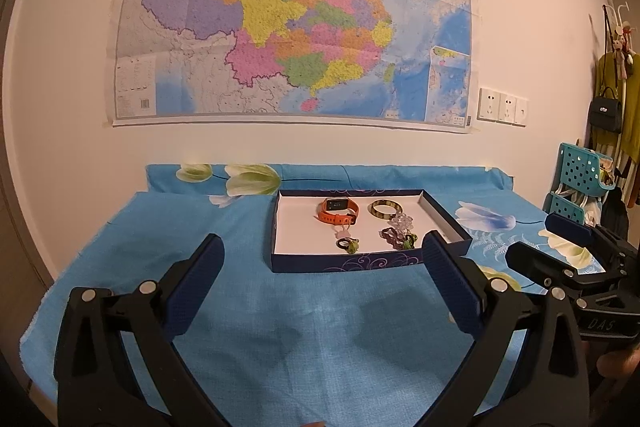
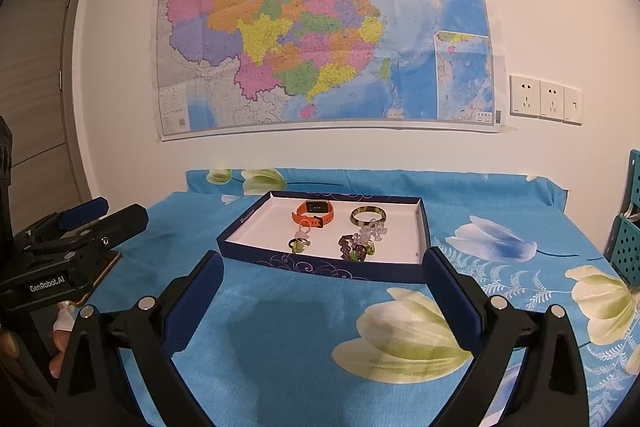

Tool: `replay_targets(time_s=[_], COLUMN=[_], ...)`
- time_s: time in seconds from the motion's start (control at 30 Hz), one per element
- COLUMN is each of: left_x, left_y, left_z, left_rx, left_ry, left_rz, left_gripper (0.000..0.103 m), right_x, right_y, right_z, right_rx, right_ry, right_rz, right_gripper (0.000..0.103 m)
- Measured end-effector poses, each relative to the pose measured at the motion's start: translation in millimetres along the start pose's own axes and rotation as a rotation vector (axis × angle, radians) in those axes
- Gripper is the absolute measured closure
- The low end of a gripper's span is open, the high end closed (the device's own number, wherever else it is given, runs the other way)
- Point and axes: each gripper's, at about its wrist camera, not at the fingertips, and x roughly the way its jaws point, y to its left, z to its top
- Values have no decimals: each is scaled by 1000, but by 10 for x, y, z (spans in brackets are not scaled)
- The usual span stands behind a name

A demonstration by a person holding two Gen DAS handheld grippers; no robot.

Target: Organize jewelry

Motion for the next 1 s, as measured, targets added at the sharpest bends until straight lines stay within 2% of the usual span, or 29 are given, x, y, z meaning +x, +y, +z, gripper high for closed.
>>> replay_targets(time_s=[0.4,1.0], left_x=[-69,-137], left_y=[25,-38], left_z=[27,-18], left_rx=[7,33], left_ry=[-22,-77], left_rz=[10,30], left_gripper=[6,6], right_x=[-8,-121], right_y=[-1,9], right_z=[-8,-35], right_rx=[2,3], right_ry=[-6,-63], right_rz=[-2,-21], right_gripper=[7,7])
